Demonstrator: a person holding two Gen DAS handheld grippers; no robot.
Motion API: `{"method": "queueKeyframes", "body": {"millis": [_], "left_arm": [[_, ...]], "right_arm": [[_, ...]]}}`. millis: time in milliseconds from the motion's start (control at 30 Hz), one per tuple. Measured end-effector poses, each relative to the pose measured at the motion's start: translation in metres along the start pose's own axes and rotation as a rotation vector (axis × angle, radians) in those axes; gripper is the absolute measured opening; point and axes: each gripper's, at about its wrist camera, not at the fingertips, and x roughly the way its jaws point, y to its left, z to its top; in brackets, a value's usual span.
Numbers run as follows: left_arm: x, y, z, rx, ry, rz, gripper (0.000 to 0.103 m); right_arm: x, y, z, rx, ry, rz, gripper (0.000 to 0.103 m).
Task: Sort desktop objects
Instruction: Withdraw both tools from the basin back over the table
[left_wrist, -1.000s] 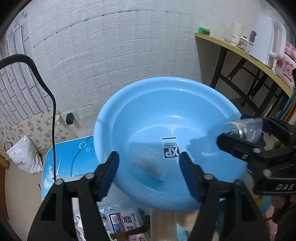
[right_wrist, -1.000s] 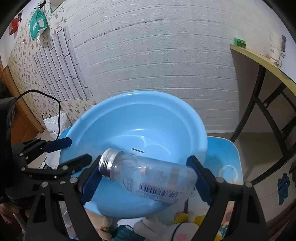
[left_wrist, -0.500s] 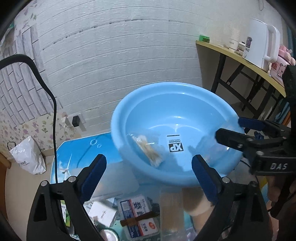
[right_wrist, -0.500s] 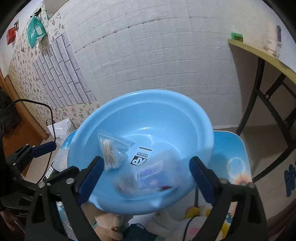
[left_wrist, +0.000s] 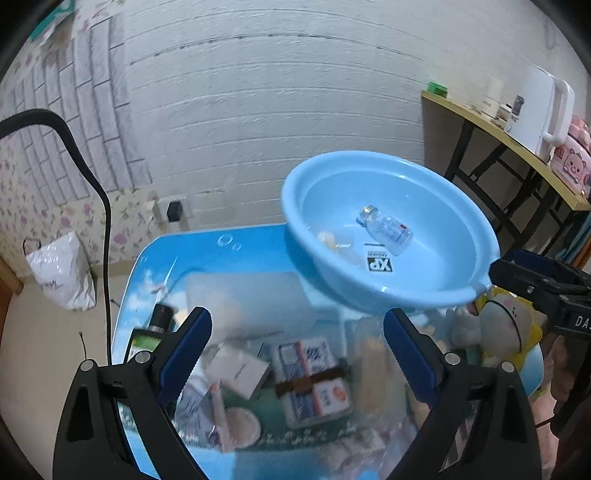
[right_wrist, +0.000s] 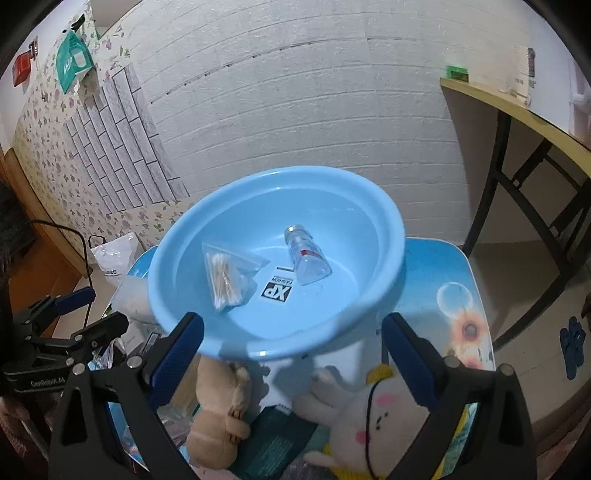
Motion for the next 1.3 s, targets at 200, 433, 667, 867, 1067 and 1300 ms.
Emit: {"method": "queueKeyframes", "body": {"millis": [200, 433, 667, 867, 1067, 1300], "left_arm": [[-0.010, 0.017, -0.019, -0.045, 0.006, 0.044, 0.103], [-0.024, 0.025, -0.036, -0.057, -0.006, 0.066, 0.103], [-0.034, 0.031, -0.047, -0.065, -0.012, 0.060, 0.103], [-0.037, 0.033, -0.054, -0.062, -0.015, 0.063, 0.103], [-0.040, 0.036, -0.059, -0.065, -0.022, 0.072, 0.103], [-0.038, 0.042, -0.062, -0.058, -0.021, 0.102, 0.103]], "right_arm": [[-0.023, 0.014, -0.019, -0.016, -0.053, 0.033, 0.100], [-0.043, 0.013, -0.033, 0.033, -0.076, 0.068, 0.103], [-0.051, 0.019, -0.043, 0.041, -0.073, 0.096, 0.103], [-0.056, 0.032, -0.052, -0.045, -0.087, 0.045, 0.103], [-0.053, 0.041, -0.056, -0.183, -0.074, -0.073, 0.103], [-0.051, 0.035, -0.059, -0.173, -0.088, -0.107, 0.103]]}}
